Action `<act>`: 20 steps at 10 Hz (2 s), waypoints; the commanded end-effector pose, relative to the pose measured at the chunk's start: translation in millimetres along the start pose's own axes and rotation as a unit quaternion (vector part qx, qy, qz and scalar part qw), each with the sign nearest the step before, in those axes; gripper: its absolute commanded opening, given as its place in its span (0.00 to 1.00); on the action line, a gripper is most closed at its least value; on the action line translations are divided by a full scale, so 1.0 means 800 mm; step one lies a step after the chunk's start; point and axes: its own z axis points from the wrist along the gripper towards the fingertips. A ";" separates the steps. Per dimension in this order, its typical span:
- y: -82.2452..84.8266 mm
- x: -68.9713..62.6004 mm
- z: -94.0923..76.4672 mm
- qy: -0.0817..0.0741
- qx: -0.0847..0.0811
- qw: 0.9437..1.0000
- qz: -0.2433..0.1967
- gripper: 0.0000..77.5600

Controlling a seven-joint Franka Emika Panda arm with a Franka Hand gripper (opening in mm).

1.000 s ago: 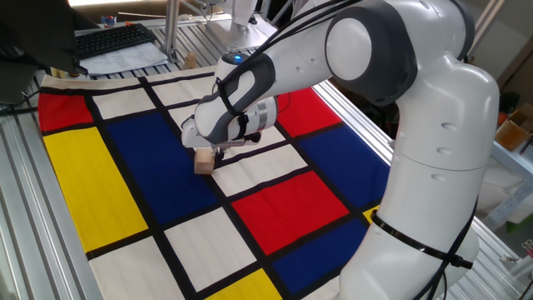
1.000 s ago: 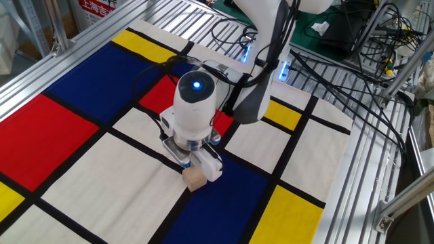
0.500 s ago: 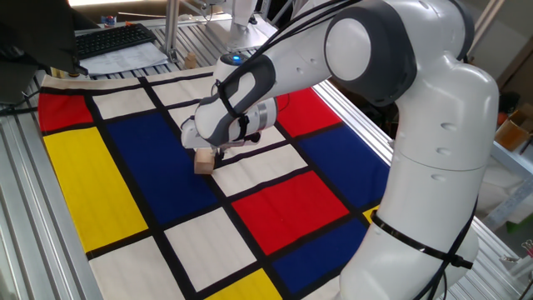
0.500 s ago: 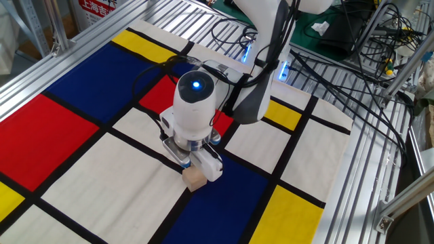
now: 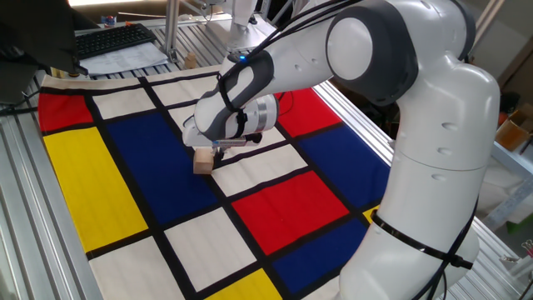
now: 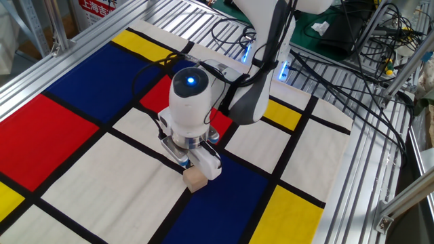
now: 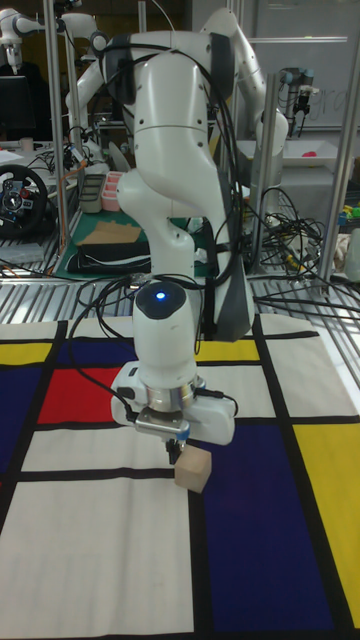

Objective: Approach and touch the side of the small block

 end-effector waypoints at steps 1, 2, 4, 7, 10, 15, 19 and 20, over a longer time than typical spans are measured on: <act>0.000 -0.001 -0.002 0.000 -0.005 1.000 0.003 0.00; 0.000 -0.001 -0.002 0.000 -0.003 1.000 0.002 0.00; 0.000 -0.001 -0.002 -0.001 0.001 1.000 -0.001 0.00; 0.000 -0.001 -0.005 -0.014 0.048 0.998 -0.026 0.00; 0.000 -0.001 -0.019 -0.023 0.092 0.995 -0.041 0.00; -0.023 -0.008 -0.038 -0.016 0.081 0.995 -0.053 0.00; -0.051 -0.017 -0.079 0.003 0.060 0.995 -0.076 0.00; -0.055 -0.015 -0.092 0.009 0.041 0.996 -0.082 0.00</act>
